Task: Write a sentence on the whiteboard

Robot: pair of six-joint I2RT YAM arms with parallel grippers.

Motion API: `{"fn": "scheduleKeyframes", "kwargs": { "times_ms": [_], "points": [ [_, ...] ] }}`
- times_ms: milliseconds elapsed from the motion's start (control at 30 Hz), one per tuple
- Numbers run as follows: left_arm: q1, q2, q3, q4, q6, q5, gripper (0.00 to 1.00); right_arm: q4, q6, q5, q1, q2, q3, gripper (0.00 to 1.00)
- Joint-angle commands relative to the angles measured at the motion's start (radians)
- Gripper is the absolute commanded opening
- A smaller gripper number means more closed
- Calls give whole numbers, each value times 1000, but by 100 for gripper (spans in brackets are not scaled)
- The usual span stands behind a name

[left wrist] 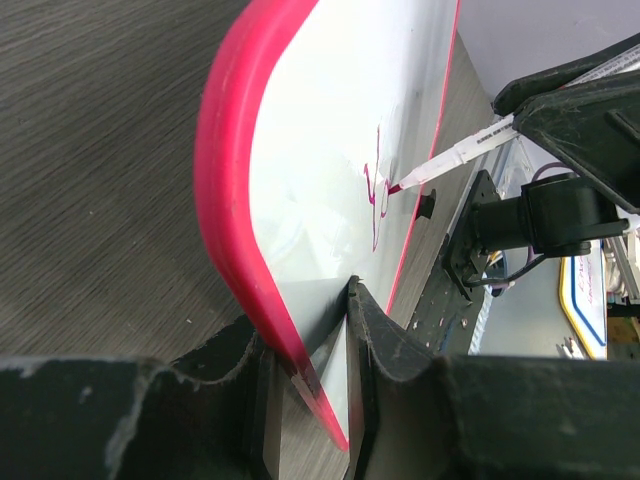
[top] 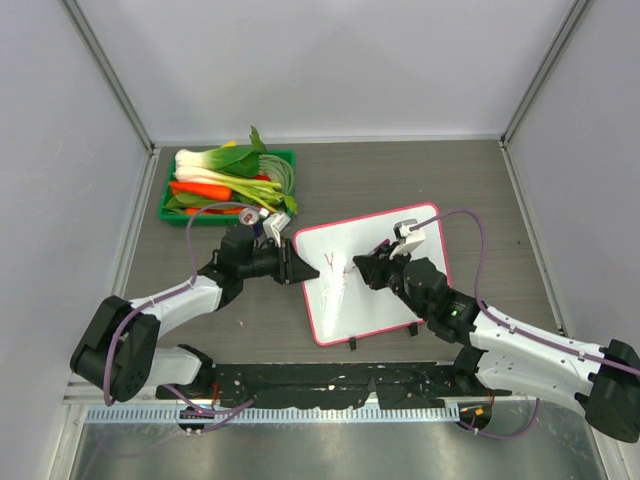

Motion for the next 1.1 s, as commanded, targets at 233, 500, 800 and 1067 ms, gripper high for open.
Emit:
{"fn": "scheduleKeyframes", "kwargs": {
  "times_ms": [233,500,800,1067],
  "points": [
    [8,37,-15,-112,195,-183,0,-44,-1,51,-3,-29,-21,1],
    [8,38,-14,-112,194,-183,0,-36,-28,90,-2,-20,5,1],
    [8,40,-14,-112,195,-182,0,1,-45,133,-3,21,53,1],
    [8,38,-14,-114,195,-182,0,-22,-39,119,-3,37,64,1]
  ]
}}
